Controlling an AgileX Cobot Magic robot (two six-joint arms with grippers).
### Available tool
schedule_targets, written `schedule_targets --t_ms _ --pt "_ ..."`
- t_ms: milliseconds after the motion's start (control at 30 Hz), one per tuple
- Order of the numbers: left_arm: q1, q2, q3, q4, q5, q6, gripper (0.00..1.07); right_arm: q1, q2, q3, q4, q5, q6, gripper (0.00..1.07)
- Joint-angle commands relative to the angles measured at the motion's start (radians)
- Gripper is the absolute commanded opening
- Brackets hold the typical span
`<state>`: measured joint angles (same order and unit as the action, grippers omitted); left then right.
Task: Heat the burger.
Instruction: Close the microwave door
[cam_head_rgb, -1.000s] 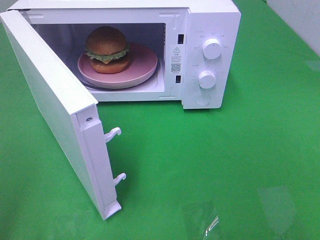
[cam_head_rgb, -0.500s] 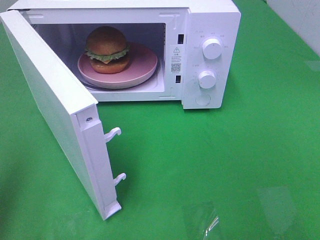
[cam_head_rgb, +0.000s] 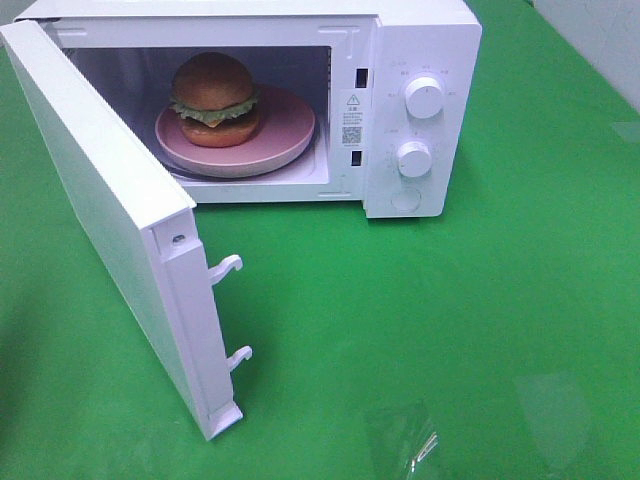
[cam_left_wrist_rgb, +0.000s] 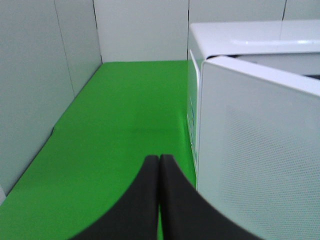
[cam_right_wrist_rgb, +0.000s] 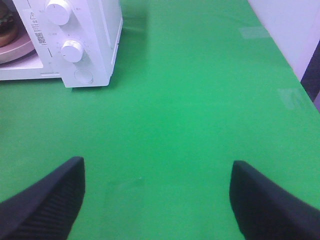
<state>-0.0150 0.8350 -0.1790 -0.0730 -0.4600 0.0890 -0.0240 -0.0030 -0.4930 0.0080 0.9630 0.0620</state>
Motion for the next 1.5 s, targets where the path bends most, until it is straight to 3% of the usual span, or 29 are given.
schedule_targets --t_ms 33,100,133,167,200,267,300,400,467,500,533,600,867,1067,1200,1500 --pt "-0.005 0.066 0.004 0.022 -0.083 -0.015 0.00 -0.005 -0.029 0.003 0.005 -0.005 0.012 0.76" --pt "-0.005 0.091 0.004 0.035 -0.106 -0.030 0.00 -0.005 -0.029 0.003 0.005 -0.005 0.012 0.76" --pt "-0.005 0.155 0.004 0.067 -0.163 -0.082 0.00 -0.005 -0.029 0.003 0.005 -0.005 0.012 0.76" --pt "-0.005 0.155 0.004 0.067 -0.163 -0.082 0.00 -0.005 -0.029 0.003 0.005 -0.005 0.012 0.76" --pt "-0.005 0.217 0.004 0.119 -0.213 -0.142 0.00 -0.005 -0.029 0.003 0.005 -0.005 0.012 0.76" --pt "-0.005 0.245 0.004 0.148 -0.233 -0.161 0.00 -0.005 -0.029 0.003 0.005 -0.005 0.012 0.76" --pt "-0.005 0.315 0.003 0.266 -0.315 -0.210 0.00 -0.005 -0.029 0.003 0.005 -0.005 0.012 0.76" --pt "-0.005 0.340 0.000 0.303 -0.342 -0.224 0.00 -0.005 -0.029 0.003 0.005 -0.005 0.012 0.76" --pt "-0.005 0.418 -0.021 0.429 -0.394 -0.295 0.00 -0.005 -0.029 0.003 0.005 -0.005 0.012 0.76" --pt "-0.005 0.418 -0.021 0.429 -0.394 -0.295 0.00 -0.005 -0.029 0.003 0.005 -0.005 0.012 0.76" --pt "-0.005 0.460 -0.041 0.504 -0.396 -0.338 0.00 -0.005 -0.029 0.003 0.005 -0.005 0.012 0.76" --pt "-0.005 0.500 -0.058 0.557 -0.408 -0.368 0.00 -0.005 -0.029 0.003 0.005 -0.005 0.012 0.76" --pt "-0.005 0.609 -0.094 0.619 -0.467 -0.392 0.00 -0.005 -0.029 0.003 0.005 -0.005 0.012 0.76" --pt "-0.053 0.663 -0.121 0.624 -0.473 -0.390 0.00 -0.005 -0.029 0.003 0.005 -0.005 0.012 0.76" --pt "-0.147 0.723 -0.157 0.567 -0.472 -0.367 0.00 -0.005 -0.029 0.003 0.005 -0.005 0.012 0.76" --pt "-0.213 0.765 -0.192 0.498 -0.474 -0.336 0.00 -0.005 -0.029 0.003 0.005 -0.005 0.012 0.76"
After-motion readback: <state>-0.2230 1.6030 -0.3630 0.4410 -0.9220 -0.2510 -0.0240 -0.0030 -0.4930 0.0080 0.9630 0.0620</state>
